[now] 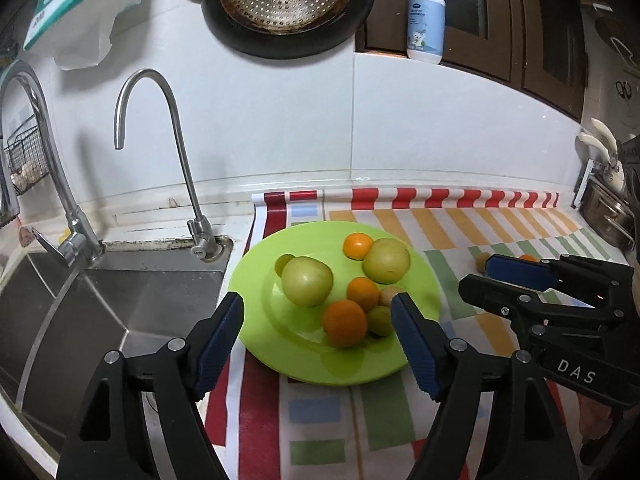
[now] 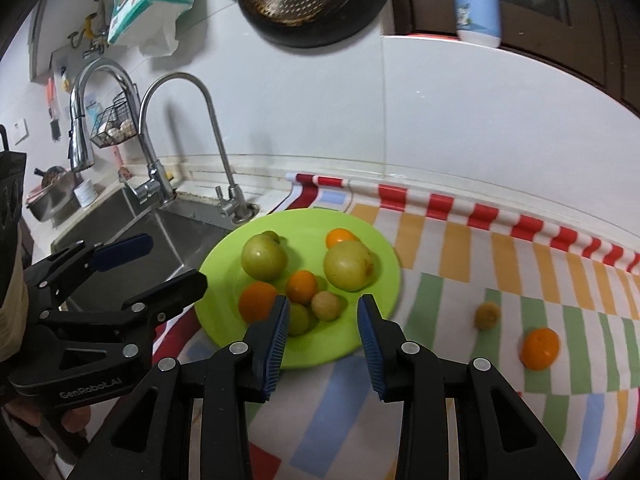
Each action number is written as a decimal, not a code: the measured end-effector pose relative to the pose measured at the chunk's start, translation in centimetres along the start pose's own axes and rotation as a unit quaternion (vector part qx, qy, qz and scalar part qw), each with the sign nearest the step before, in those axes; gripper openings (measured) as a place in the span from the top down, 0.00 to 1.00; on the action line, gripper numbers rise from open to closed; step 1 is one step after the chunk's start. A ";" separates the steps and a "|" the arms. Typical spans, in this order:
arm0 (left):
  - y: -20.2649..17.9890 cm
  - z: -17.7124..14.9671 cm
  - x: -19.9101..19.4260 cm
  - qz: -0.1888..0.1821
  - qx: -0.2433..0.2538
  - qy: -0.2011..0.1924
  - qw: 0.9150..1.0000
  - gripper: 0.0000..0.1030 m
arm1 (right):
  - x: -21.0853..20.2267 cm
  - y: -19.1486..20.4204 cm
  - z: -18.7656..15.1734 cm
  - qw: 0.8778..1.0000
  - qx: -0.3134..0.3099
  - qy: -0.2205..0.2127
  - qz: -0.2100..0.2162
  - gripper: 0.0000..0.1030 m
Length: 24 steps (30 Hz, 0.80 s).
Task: Organize fruits
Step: 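Open both tools to release the orange and lime onto the plate, then move both open tools toward the brown kiwi and last orange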
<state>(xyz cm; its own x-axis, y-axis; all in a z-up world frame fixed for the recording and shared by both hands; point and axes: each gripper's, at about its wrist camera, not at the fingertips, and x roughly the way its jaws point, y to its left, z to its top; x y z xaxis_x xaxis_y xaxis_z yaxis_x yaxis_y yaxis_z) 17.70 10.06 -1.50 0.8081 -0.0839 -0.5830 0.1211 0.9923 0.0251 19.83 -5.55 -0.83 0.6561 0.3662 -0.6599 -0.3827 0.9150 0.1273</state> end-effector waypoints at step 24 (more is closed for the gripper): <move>-6.4 0.2 -5.1 -0.022 0.031 -0.045 0.998 0.15 | -8.7 -3.5 -2.8 0.996 0.034 -0.044 -0.062 0.58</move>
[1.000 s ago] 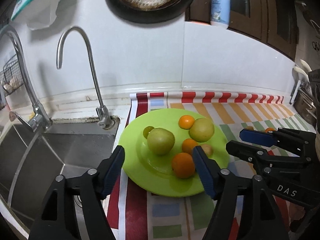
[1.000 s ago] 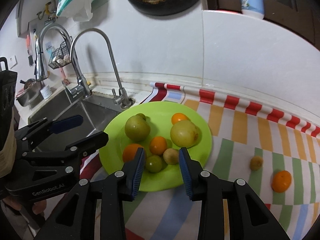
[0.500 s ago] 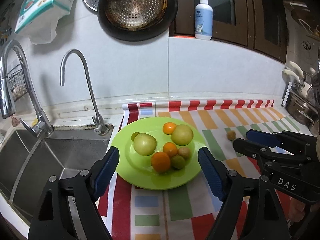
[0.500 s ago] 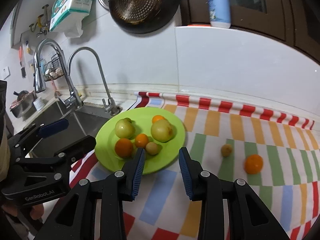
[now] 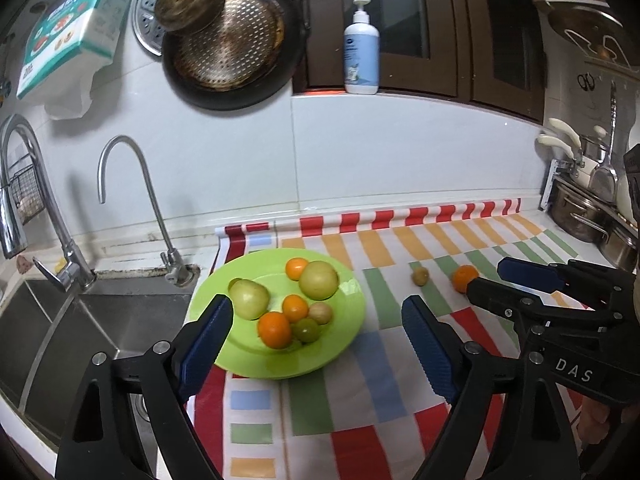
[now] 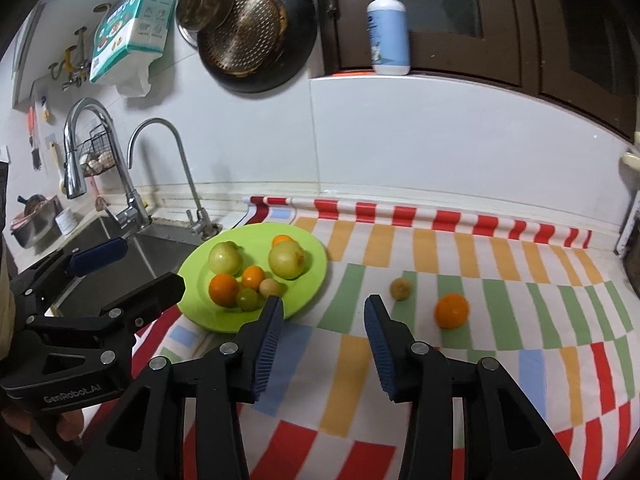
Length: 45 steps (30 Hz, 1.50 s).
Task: Organize fruits
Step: 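Move both open tools toward the brown kiwi and last orange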
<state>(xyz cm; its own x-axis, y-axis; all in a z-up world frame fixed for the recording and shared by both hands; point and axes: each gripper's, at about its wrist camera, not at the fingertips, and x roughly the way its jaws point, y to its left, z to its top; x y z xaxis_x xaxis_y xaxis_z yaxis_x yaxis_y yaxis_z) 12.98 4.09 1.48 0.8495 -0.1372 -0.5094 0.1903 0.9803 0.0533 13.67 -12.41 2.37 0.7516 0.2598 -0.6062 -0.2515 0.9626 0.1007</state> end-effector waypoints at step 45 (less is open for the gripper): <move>-9.8 0.5 14.7 -0.108 0.105 0.076 0.986 0.34 | 7.7 -11.9 -2.1 0.995 0.042 0.075 -0.045 0.58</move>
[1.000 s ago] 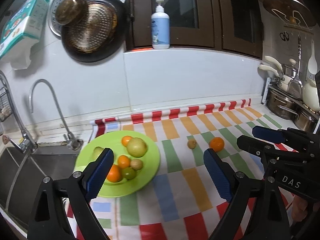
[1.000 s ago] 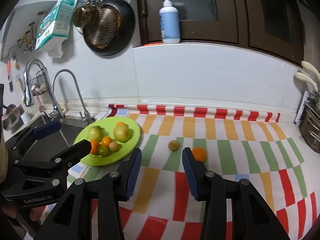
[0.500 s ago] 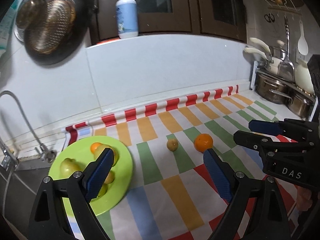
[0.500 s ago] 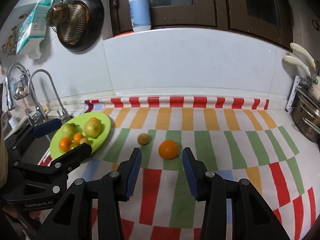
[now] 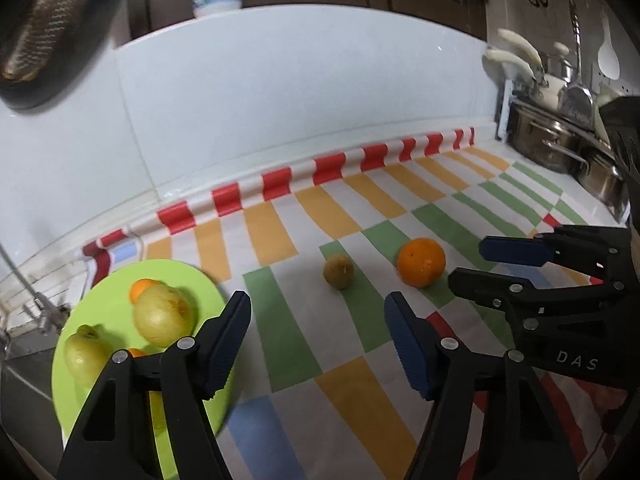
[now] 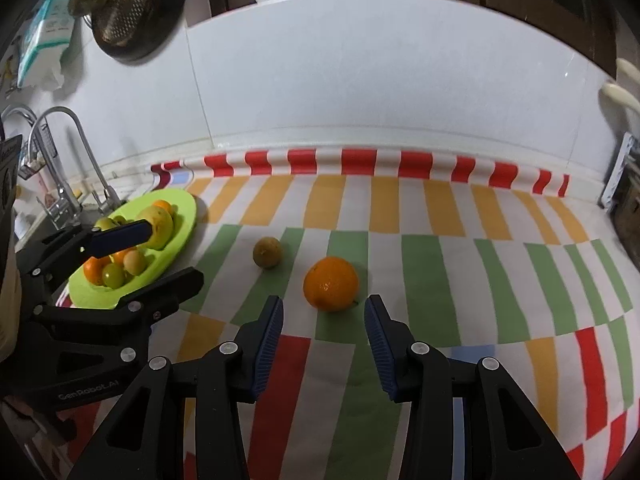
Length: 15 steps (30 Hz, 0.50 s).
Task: Organize fruits
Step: 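Move both open tools toward the brown kiwi and last orange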
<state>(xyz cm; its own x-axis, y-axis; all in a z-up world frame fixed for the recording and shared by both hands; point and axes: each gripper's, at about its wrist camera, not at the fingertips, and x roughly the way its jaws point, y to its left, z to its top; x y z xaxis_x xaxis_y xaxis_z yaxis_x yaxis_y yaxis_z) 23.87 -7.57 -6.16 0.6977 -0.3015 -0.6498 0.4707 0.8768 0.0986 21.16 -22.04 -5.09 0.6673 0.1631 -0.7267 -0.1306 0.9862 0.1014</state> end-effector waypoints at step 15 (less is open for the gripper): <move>0.4 1.5 6.1 -0.034 0.014 0.039 0.999 0.50 | 4.7 -1.1 0.8 0.999 -0.003 0.030 0.016 0.58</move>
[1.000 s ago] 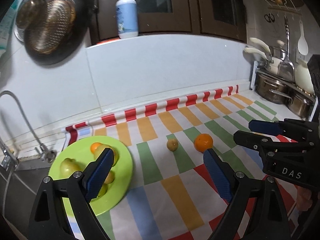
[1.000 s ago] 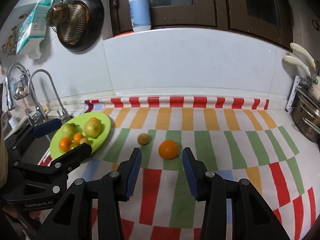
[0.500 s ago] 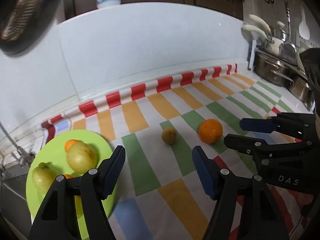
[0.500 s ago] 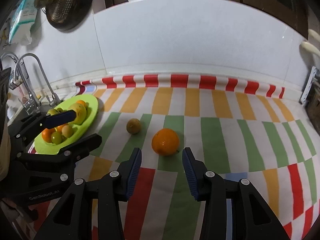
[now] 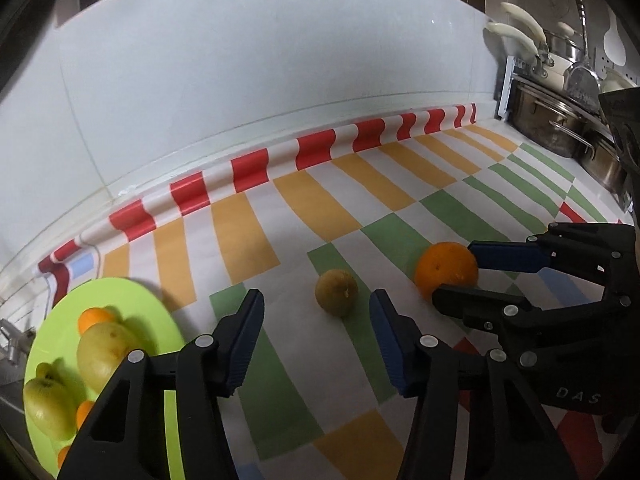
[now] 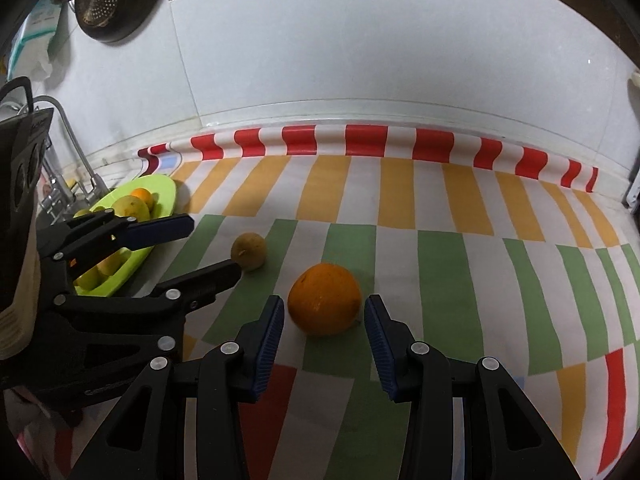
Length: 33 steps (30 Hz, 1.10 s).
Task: Organize fruits
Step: 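Move both open tools toward the brown kiwi and last orange, then grasp the brown kiwi with the left tool while the right tool grasps the orange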
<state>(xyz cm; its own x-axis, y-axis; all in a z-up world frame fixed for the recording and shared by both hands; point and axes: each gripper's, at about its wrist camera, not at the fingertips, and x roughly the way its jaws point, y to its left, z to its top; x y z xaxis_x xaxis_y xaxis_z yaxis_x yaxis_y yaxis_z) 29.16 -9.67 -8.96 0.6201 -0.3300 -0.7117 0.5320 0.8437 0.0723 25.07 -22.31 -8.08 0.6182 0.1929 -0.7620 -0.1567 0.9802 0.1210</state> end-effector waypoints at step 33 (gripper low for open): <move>1.2 0.0 -3.0 0.010 -0.056 -0.001 0.998 0.75 | -1.2 0.8 0.3 0.999 0.011 -0.031 0.003 0.60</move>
<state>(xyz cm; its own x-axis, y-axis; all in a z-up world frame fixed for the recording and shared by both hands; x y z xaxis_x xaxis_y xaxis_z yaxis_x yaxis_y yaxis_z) 27.93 -7.65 -6.78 0.6316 -0.3138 -0.7090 0.4524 0.8918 0.0084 24.40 -21.73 -6.88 0.6645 0.2003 -0.7199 -0.1438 0.9797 0.1398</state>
